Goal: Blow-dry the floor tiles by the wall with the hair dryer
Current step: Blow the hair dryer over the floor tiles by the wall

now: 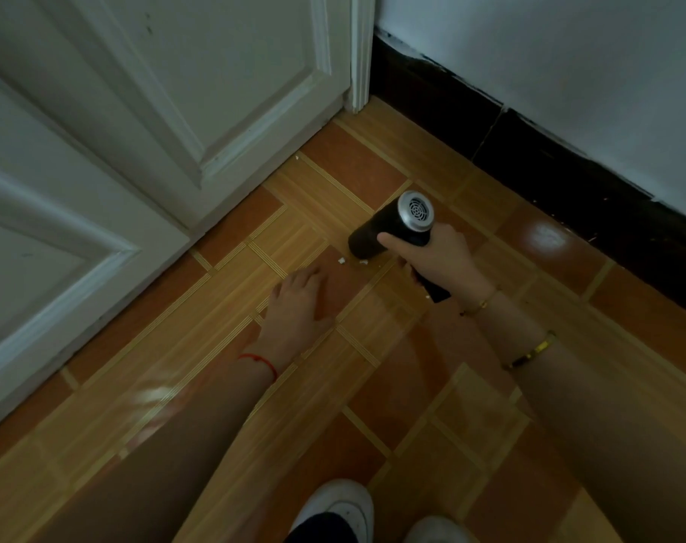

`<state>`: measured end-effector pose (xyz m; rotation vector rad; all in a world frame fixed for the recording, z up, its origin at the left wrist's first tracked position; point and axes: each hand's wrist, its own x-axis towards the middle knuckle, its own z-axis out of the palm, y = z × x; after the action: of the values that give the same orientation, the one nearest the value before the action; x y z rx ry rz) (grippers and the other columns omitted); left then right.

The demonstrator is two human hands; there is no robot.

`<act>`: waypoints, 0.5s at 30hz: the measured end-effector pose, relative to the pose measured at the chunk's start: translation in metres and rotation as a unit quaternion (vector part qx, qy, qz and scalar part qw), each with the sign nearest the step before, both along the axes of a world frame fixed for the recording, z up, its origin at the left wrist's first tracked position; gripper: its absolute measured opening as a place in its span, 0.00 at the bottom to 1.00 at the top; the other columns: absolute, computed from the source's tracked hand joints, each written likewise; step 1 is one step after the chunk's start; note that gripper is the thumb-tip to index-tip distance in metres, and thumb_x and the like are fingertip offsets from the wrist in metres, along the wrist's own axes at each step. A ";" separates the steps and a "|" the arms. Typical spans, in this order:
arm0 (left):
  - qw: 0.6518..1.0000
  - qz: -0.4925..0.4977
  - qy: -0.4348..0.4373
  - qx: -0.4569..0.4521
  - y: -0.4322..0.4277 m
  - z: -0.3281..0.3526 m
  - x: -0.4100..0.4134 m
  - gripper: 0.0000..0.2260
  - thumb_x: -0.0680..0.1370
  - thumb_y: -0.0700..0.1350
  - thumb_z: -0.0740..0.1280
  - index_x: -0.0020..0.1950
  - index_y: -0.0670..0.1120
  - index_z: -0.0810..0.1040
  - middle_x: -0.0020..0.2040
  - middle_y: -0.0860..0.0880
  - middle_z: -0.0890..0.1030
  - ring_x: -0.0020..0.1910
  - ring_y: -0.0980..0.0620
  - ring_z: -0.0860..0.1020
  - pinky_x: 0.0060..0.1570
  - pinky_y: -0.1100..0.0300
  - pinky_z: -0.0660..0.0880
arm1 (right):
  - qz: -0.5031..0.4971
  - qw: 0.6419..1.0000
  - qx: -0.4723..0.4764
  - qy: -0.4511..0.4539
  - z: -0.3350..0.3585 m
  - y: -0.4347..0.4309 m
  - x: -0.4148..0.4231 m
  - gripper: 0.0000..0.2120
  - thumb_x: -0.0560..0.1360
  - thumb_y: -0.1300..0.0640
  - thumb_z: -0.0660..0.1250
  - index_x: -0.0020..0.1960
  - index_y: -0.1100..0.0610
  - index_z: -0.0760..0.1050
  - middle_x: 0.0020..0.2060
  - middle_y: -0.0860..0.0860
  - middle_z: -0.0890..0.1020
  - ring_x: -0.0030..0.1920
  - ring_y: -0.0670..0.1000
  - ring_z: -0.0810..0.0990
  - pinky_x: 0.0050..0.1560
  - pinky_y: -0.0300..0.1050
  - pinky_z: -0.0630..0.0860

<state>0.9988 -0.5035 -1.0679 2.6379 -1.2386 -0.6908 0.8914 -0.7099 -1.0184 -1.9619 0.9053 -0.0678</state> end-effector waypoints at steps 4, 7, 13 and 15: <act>1.000 -0.005 -0.015 0.009 0.000 -0.002 -0.002 0.36 0.75 0.53 0.70 0.79 0.47 0.59 0.79 0.48 0.59 0.77 0.46 0.59 0.76 0.43 0.56 | 0.044 0.999 -0.008 -0.008 -0.005 0.010 -0.001 0.13 0.73 0.43 0.72 0.42 0.52 0.76 0.32 0.50 0.82 0.25 0.39 0.77 0.32 0.39 0.77; 1.000 -0.014 -0.021 0.015 0.002 -0.003 -0.003 0.37 0.75 0.53 0.71 0.79 0.46 0.58 0.80 0.48 0.58 0.77 0.45 0.58 0.76 0.42 0.56 | 0.033 0.999 -0.024 -0.032 -0.006 0.016 0.001 0.14 0.72 0.43 0.73 0.47 0.49 0.73 0.33 0.40 0.76 0.29 0.38 0.76 0.35 0.32 0.69; 0.999 -0.023 -0.026 0.026 0.002 -0.002 -0.004 0.39 0.75 0.53 0.72 0.80 0.46 0.57 0.80 0.47 0.56 0.78 0.45 0.57 0.76 0.40 0.56 | 0.059 0.997 -0.029 -0.030 -0.006 0.017 -0.001 0.14 0.71 0.42 0.73 0.45 0.50 0.74 0.32 0.40 0.77 0.27 0.38 0.76 0.34 0.32 0.70; 0.999 -0.021 -0.024 0.029 0.001 -0.001 -0.004 0.38 0.75 0.53 0.71 0.80 0.46 0.57 0.81 0.47 0.56 0.78 0.45 0.57 0.76 0.40 0.55 | 0.026 0.998 -0.044 -0.034 -0.008 0.016 -0.005 0.17 0.71 0.41 0.73 0.50 0.51 0.75 0.32 0.39 0.74 0.30 0.38 0.73 0.36 0.34 0.69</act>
<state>0.9951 -0.5020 -1.0686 2.6972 -1.3089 -0.6843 0.8863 -0.6937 -1.0267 -2.0515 0.8184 -0.1453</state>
